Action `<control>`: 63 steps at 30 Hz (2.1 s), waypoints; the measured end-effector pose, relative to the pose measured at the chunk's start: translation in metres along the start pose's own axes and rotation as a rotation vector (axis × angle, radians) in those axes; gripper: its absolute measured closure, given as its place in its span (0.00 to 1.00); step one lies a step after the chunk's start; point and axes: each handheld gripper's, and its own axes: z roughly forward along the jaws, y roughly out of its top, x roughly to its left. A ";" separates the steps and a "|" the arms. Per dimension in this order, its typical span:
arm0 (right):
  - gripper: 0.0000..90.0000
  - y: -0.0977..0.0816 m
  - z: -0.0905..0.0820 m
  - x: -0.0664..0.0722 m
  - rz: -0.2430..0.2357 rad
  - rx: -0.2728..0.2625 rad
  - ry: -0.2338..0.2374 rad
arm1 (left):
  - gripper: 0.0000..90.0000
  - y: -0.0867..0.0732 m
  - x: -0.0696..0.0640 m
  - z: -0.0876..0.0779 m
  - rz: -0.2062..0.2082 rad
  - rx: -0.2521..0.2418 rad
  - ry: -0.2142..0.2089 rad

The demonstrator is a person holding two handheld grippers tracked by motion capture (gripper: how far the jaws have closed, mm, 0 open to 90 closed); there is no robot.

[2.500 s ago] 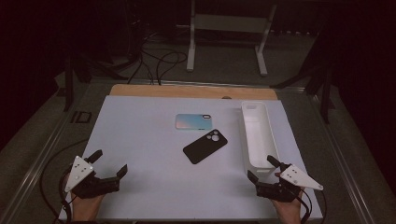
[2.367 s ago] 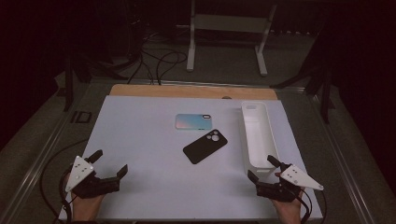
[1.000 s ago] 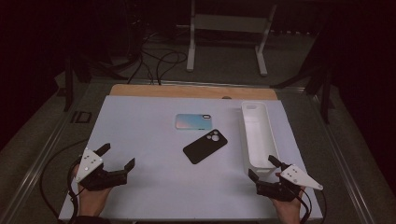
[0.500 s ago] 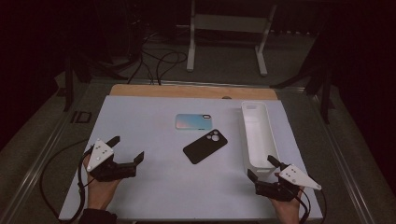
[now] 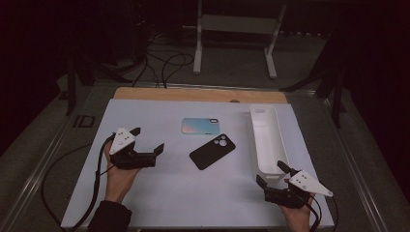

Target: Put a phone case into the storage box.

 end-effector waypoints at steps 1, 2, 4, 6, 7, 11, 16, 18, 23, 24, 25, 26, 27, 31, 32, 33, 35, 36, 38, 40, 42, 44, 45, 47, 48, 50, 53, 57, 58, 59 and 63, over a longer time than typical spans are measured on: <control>0.09 0.000 0.000 0.000 0.000 0.001 -0.002 | 0.02 0.001 0.000 0.002 0.000 -0.001 0.000; 0.09 0.000 0.000 0.000 0.001 0.001 -0.002 | 0.02 0.003 0.000 0.005 -0.001 0.001 -0.001; 0.09 0.000 0.000 0.000 0.003 0.000 -0.002 | 0.02 0.007 -0.001 0.011 0.000 0.001 -0.004; 0.09 0.000 0.000 0.000 0.005 -0.001 -0.001 | 0.02 0.010 -0.003 0.017 0.009 0.003 -0.007; 0.09 0.000 0.000 0.000 0.006 -0.002 0.000 | 0.02 0.012 -0.004 0.020 0.013 0.006 -0.007; 0.09 0.000 0.000 0.000 0.006 -0.003 0.000 | 0.02 0.020 -0.009 0.032 0.043 0.020 -0.014; 0.09 0.000 -0.001 -0.001 0.007 -0.003 -0.001 | 0.02 0.031 -0.013 0.047 0.072 0.037 -0.027; 0.09 0.000 -0.001 -0.001 0.008 -0.003 -0.001 | 0.02 0.033 -0.013 0.049 0.075 0.039 -0.030; 0.09 0.000 -0.002 -0.001 0.011 -0.005 -0.003 | 0.02 0.042 -0.018 0.067 0.101 0.056 -0.055; 0.09 0.000 -0.002 -0.001 0.011 -0.005 -0.003 | 0.02 0.043 -0.018 0.070 0.104 0.063 -0.056; 0.09 0.000 -0.002 -0.002 0.012 -0.006 -0.003 | 0.02 0.044 -0.019 0.076 0.106 0.068 -0.064; 0.09 0.000 -0.002 -0.002 0.015 -0.007 -0.004 | 0.03 0.045 -0.018 0.079 0.111 0.075 -0.068; 0.09 0.000 -0.002 -0.002 0.015 -0.007 -0.005 | 0.03 0.046 -0.018 0.082 0.111 0.078 -0.067; 0.09 0.000 -0.002 -0.002 0.012 -0.006 -0.005 | 0.04 0.049 -0.015 0.095 0.107 0.091 -0.070; 0.09 0.000 -0.002 -0.002 0.012 -0.006 -0.006 | 0.04 0.050 -0.014 0.098 0.104 0.097 -0.070; 0.09 0.000 -0.002 -0.002 0.013 -0.006 -0.005 | 0.05 0.050 -0.012 0.101 0.098 0.104 -0.068; 0.09 0.000 -0.002 -0.002 0.012 -0.006 -0.005 | 0.06 0.051 -0.010 0.106 0.086 0.107 -0.066; 0.09 0.000 -0.002 -0.002 0.012 -0.006 -0.005 | 0.07 0.051 -0.010 0.106 0.086 0.107 -0.066; 0.09 0.000 -0.002 -0.002 0.018 -0.008 -0.004 | 0.09 0.053 -0.007 0.115 0.070 0.110 -0.064; 0.09 0.000 -0.002 -0.002 0.018 -0.008 -0.004 | 0.12 0.053 -0.007 0.121 0.061 0.114 -0.069; 0.09 0.000 -0.002 -0.002 0.018 -0.007 -0.004 | 0.15 0.053 -0.007 0.128 0.060 0.127 -0.067; 0.09 0.000 -0.002 -0.003 0.019 -0.006 -0.007 | 0.18 0.053 -0.007 0.136 0.050 0.142 -0.062; 0.09 0.000 -0.002 -0.003 0.018 -0.007 -0.009 | 0.20 0.052 -0.006 0.140 0.045 0.145 -0.070; 0.09 0.000 -0.002 -0.003 0.018 -0.009 -0.008 | 0.26 0.052 -0.005 0.146 0.039 0.145 -0.063; 0.09 0.000 -0.002 -0.003 0.018 -0.011 -0.008 | 0.29 0.052 -0.004 0.149 0.029 0.144 -0.064; 0.09 0.000 -0.003 -0.004 0.022 -0.010 -0.010 | 0.34 0.053 -0.002 0.154 0.019 0.139 -0.056; 0.09 0.000 -0.003 -0.004 0.026 -0.012 -0.010 | 0.42 0.055 -0.001 0.164 0.012 0.140 -0.053; 0.09 -0.001 -0.003 -0.005 0.032 -0.014 -0.010 | 0.50 0.058 -0.002 0.178 0.008 0.152 -0.056; 0.09 -0.001 -0.003 -0.005 0.033 -0.014 -0.010 | 0.54 0.058 -0.003 0.181 0.014 0.153 -0.060; 0.09 -0.001 -0.003 -0.005 0.034 -0.015 -0.012 | 0.56 0.059 -0.005 0.185 0.014 0.155 -0.066; 0.09 -0.001 -0.004 -0.006 0.038 -0.017 -0.015 | 0.65 0.057 -0.008 0.199 0.019 0.181 -0.071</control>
